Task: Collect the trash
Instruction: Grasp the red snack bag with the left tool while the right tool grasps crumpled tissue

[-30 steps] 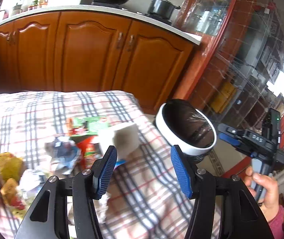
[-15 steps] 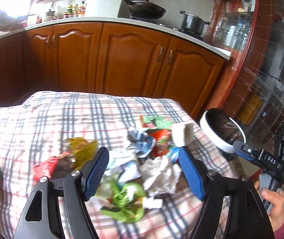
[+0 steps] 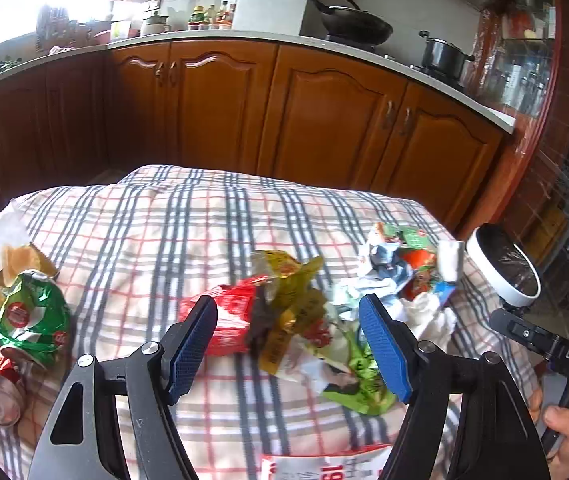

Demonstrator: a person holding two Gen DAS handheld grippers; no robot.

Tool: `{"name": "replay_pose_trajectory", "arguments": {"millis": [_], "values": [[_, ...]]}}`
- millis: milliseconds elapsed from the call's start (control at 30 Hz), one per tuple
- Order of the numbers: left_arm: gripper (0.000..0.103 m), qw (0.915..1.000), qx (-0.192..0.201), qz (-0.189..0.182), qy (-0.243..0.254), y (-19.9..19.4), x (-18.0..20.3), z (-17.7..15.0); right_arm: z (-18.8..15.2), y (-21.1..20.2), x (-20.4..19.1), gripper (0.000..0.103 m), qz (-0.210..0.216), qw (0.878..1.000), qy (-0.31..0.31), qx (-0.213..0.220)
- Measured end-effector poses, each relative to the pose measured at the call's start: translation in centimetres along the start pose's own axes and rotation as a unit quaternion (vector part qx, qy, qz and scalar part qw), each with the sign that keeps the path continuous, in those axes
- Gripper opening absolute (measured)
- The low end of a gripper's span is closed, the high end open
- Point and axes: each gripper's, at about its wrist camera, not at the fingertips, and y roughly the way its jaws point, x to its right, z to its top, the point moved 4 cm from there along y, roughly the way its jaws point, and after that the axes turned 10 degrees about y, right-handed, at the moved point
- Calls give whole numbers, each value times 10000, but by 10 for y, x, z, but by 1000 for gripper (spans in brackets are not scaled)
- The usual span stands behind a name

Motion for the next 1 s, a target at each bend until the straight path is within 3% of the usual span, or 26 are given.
{"name": "replay_pose_trajectory", "arguments": {"millis": [67,333,500,600,667,1000], "values": [[73,9999,-72,122,-7,6,-5,4,-3,6,-9,89,24,10000,-64,-51],[70,9975,-560,424,86,43,-20,8,-9,32,-31,65,-48,9992,-236,-304],[41,9969,-703,341,-6,63,-31,5,-12,55,-36,51,-116,9984,-249,-488],[35,9970,-649,429,-14,62,-34,6,-16,65,-36,30,-100,9978,-228,-609],[34,9977,-577,347,-73,60,-36,8,-17,62,-37,24,-70,9980,-273,-563],[33,9999,-28,70,109,24,-15,24,-12,28,-40,19,234,9987,-297,-328]]}}
